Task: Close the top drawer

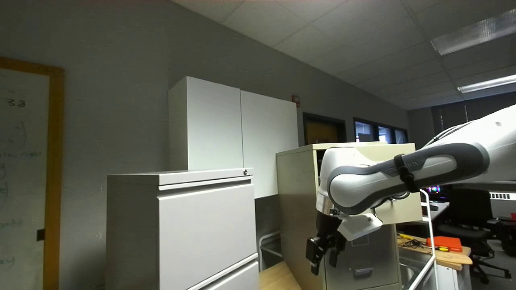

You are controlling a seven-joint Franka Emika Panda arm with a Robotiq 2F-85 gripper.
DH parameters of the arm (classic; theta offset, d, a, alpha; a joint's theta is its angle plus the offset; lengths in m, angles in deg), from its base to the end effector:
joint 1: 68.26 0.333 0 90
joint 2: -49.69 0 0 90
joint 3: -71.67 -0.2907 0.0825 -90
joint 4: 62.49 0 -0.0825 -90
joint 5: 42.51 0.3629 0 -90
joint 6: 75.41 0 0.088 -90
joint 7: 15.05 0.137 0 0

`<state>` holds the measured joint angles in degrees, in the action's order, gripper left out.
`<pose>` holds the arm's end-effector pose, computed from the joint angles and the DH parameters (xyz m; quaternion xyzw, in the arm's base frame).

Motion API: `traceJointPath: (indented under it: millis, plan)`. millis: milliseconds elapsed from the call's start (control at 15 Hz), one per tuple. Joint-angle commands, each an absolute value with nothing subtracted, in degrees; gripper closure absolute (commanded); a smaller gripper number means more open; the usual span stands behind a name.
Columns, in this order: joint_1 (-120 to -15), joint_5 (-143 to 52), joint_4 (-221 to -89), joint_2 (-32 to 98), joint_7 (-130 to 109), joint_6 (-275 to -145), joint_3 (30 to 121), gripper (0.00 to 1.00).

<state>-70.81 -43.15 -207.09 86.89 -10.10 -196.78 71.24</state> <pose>0.3791 -0.0148 0.4729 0.9908 -0.0594 0.1217 0.0044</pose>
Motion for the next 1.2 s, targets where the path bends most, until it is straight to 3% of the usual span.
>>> traceJointPath:
  millis: [0,400,600,1133]
  plan:
    - [-74.0,-46.5,-209.7,92.6,-3.4,-202.3,68.2,0.5]
    - [-82.0,-54.9,-213.2,99.0,7.0,-209.9,63.4,0.95]
    - [-86.2,-56.6,-215.0,102.9,11.0,-211.4,63.4,1.0]
    - [-93.6,-55.7,-218.6,114.3,11.8,-211.8,65.9,0.97]
